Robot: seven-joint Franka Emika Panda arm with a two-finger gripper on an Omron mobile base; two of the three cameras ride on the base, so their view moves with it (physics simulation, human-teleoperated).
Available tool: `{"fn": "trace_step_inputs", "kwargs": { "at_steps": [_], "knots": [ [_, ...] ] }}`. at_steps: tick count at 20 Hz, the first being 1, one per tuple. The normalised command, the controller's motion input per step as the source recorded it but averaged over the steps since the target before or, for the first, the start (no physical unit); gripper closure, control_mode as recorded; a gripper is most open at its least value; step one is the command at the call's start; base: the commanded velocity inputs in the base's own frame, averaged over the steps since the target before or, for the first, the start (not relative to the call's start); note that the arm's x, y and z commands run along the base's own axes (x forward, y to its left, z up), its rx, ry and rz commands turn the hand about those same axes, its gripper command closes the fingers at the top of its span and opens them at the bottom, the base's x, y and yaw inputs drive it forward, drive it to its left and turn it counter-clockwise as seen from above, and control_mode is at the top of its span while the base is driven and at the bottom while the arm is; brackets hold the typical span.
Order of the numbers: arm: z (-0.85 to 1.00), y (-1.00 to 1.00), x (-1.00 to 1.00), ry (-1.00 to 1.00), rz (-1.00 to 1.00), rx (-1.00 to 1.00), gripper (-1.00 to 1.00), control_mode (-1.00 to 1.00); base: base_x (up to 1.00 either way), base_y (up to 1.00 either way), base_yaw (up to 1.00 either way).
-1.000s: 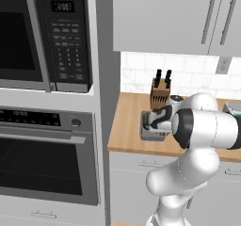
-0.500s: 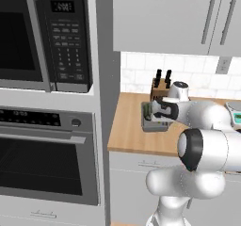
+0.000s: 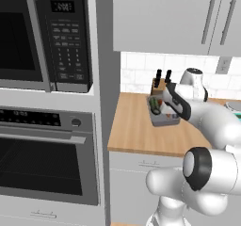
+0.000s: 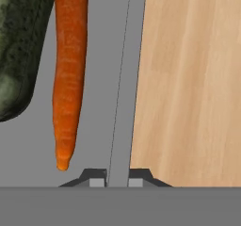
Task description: Take the meat container that has the chicken drumstick and place it on the second highest rack of the freezer. Then take the vegetable container that has the carrot and cucumber and place it on the highest rack of the freezer.
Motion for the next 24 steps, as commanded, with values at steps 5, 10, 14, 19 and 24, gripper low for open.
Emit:
{"fn": "trace_step_inputs", "kwargs": {
  "at_steps": [5,10,14,19,24],
  "knots": [
    [0.23,-0.43,-0.82,-0.03,0.14,0.04,1.00,-1.00,0.00,0.00,0.00],
    [0.56,0.20,-0.69,-0.02,0.02,0.00,1.00,-1.00,0.00,0.00,0.00],
    [0.42,0.35,-0.74,0.00,0.00,0.00,1.00,-1.00,0.00,0.00,0.00],
    [0.05,0.34,-0.60,0.00,0.00,0.00,1.00,-1.00,0.00,0.00,0.00],
    [-0.01,0.21,-0.48,0.00,0.00,0.00,1.00,-1.00,0.00,0.00,0.00]
  ]
}}
